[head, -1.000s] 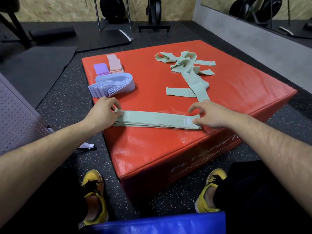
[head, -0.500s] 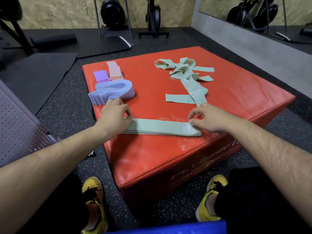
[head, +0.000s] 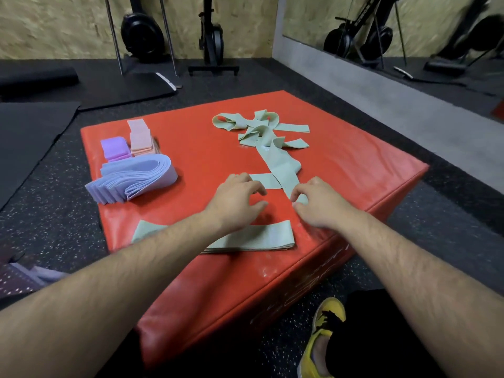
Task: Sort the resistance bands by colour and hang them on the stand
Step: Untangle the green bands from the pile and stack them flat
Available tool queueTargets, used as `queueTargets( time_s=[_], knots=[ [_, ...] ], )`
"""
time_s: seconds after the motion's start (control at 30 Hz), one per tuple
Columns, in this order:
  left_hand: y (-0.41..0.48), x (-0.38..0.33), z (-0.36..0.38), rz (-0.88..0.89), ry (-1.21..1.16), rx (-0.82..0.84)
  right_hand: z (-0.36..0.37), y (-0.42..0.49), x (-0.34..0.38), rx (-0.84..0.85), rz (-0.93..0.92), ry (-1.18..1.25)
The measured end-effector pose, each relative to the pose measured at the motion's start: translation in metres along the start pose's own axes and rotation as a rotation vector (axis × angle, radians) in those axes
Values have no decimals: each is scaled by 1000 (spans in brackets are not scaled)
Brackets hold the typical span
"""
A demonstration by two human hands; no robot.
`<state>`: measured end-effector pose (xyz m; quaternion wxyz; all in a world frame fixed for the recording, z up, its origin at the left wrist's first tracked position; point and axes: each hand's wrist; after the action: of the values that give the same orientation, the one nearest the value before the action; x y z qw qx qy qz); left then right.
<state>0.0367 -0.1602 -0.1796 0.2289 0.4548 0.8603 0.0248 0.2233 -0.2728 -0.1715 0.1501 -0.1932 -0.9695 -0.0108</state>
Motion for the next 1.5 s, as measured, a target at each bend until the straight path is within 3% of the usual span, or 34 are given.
queueTargets(
  time_s=[0.13, 0.3, 0.47, 0.6, 0.77, 0.97, 1.03, 1.2, 1.27, 1.5],
  knots=[
    [17, -11, 13, 26, -37, 74, 0, 9, -13, 98, 90, 6],
    [28, -17, 19, 23, -56, 128, 4, 24, -9, 96, 179, 112],
    [32, -15, 18, -7, -77, 148, -2, 29, -5, 133, 257, 425],
    [30, -13, 7, -46, -240, 133, -16, 31, 10, 44, 261, 635],
    [25, -16, -9, -113, -448, 88, -26, 29, 39, 120, 255, 1020],
    [18, -5, -27, -90, -347, -62, -33, 29, 76, 155, 196, 1353],
    [15, 0, -35, -125, -388, -119, -35, 29, 81, 135, 146, 1275],
    [5, 15, -53, -260, -574, -120, -15, 37, 90, -92, -135, 555],
    [0, 18, -60, -297, -616, -132, -8, 42, 93, -97, -234, 476],
    [-21, 42, -84, -385, -538, -184, -4, 48, 96, -9, -245, 242]
  ],
)
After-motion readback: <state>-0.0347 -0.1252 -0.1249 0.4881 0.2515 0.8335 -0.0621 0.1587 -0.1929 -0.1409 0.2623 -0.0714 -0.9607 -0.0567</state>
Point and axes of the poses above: each hand's wrist, its own y-axis towards the middle knuckle, its own z-axis out of the palm, x = y × z, and after that the axes turned 1 degree about x, right-handed
